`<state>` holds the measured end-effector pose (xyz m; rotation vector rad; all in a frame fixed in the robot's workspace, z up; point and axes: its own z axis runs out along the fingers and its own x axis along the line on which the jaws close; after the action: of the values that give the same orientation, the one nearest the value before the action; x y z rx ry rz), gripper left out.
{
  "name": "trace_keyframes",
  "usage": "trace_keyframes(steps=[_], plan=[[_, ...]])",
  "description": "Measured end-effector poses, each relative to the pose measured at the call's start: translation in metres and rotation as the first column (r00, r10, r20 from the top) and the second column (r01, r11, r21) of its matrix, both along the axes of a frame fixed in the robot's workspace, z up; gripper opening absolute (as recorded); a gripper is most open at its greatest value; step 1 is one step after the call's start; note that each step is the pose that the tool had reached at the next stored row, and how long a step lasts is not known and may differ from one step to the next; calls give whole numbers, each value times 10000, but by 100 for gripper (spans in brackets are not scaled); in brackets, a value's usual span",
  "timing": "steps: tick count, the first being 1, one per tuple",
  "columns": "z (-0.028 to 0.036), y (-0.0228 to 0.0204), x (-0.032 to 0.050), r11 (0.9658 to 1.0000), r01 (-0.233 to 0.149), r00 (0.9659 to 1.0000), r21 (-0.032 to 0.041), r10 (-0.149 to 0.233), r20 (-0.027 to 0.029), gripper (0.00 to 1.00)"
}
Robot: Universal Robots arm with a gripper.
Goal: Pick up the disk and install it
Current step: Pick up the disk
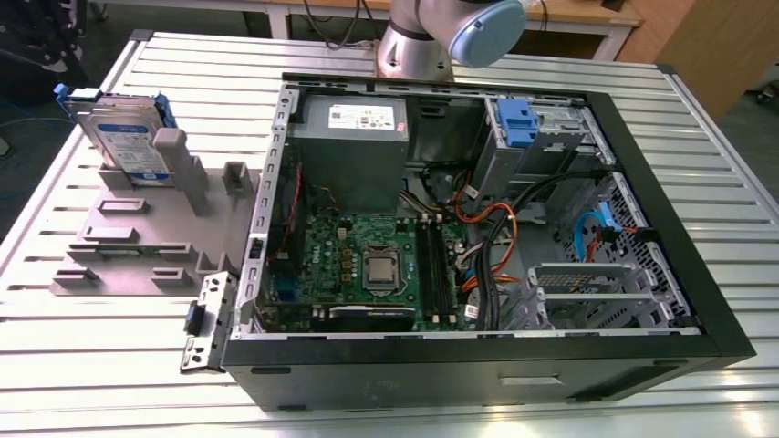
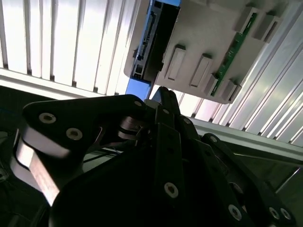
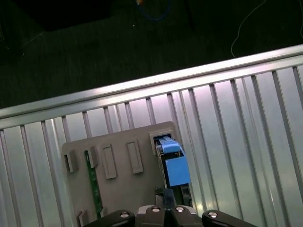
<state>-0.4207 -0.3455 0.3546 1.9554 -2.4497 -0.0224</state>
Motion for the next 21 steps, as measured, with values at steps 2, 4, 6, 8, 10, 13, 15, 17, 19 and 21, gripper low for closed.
trace_keyframes(steps=[2,4,6,8,10,13,15,17,19,21], plan=[[-9,18,-12,10000,-50,10000,4,50,0,11],[-20,41,-36,10000,-57,10000,9,57,-2,11],[-35,61,-66,10000,-62,10000,16,62,-3,11],[-51,80,-96,10000,-71,10000,28,71,2,11],[-66,99,-103,10000,-87,10000,33,87,1,11],[-97,109,-107,9996,-286,9996,46,286,2,24],[-114,109,-107,9982,-598,9982,57,598,2,29],[-132,109,-107,9955,-950,9955,70,950,4,41],[-160,109,-110,9933,-1150,9934,91,1150,6,47],[-196,110,-113,9927,-1200,9928,107,1200,7,47]])
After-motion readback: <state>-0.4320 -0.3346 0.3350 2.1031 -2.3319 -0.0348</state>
